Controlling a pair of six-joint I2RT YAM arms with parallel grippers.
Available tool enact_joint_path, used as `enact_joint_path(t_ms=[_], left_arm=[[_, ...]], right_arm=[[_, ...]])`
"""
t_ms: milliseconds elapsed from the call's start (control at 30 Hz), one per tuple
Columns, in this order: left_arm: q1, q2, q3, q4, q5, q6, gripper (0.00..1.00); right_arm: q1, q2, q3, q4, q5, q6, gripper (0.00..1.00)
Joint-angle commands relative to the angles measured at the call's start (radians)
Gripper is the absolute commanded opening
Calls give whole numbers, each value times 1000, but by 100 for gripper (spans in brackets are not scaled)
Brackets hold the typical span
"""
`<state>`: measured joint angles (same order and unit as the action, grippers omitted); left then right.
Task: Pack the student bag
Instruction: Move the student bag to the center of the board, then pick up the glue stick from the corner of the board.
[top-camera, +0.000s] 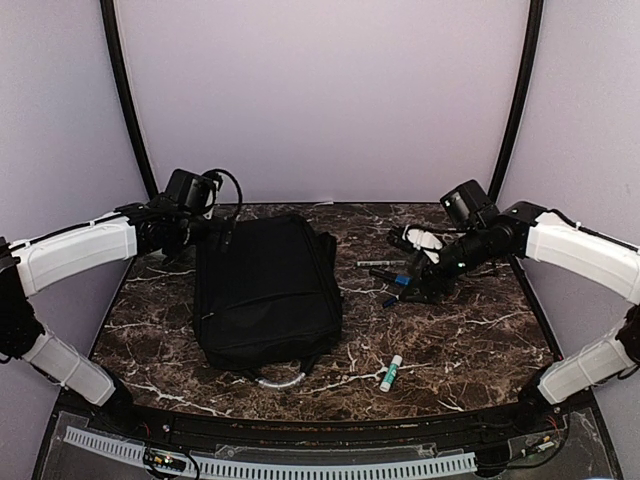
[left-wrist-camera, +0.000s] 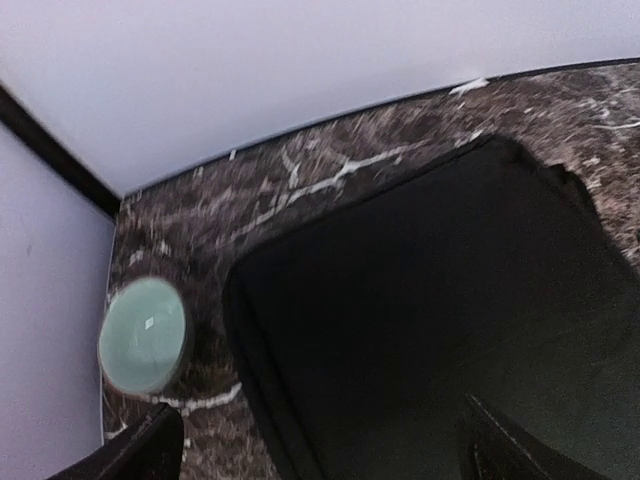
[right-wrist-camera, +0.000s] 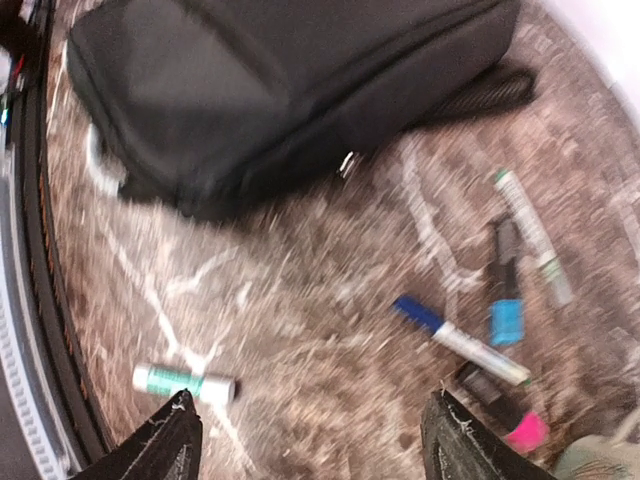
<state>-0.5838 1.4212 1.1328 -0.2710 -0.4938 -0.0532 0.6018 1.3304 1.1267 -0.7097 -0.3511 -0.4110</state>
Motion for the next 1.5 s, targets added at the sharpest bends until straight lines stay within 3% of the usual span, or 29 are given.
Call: enact_joint_path(t_ms=[0, 167, 333, 367, 433, 467, 700, 833, 967, 1167, 1467], left_arm=[[98, -85, -107, -222, 71, -271, 93], [178, -179, -258, -284, 125, -363, 77], [185, -184, -348, -294, 183, -420, 69], [183, -178, -358, -288, 202, -418, 63], [184, -169, -383, -241, 295, -388, 39], [183, -164, -393, -213, 343, -384, 37], [142, -59, -395, -73, 533, -385, 38], [74, -5, -343, -47, 509, -377, 38], [63, 29, -284, -142, 409, -369, 40], [62, -67, -203, -255, 337, -234, 55], [34, -56, 39, -211, 466, 86, 74]], right_arm=[[2, -10, -110, -77, -64, -123, 71], [26, -14, -176, -73, -89, -166, 65], [71, -6, -207, -53, -58, -198, 62], [81, -5, -215, -43, -39, -204, 62], [111, -4, -239, -22, 3, -218, 61], [126, -4, -249, -13, 26, -226, 60], [234, 37, -286, 33, 163, -255, 60], [274, 60, -302, 63, 203, -259, 61], [289, 83, -298, 65, 217, -256, 61], [291, 57, -305, 64, 235, -269, 62], [308, 93, -269, 46, 279, -405, 60]])
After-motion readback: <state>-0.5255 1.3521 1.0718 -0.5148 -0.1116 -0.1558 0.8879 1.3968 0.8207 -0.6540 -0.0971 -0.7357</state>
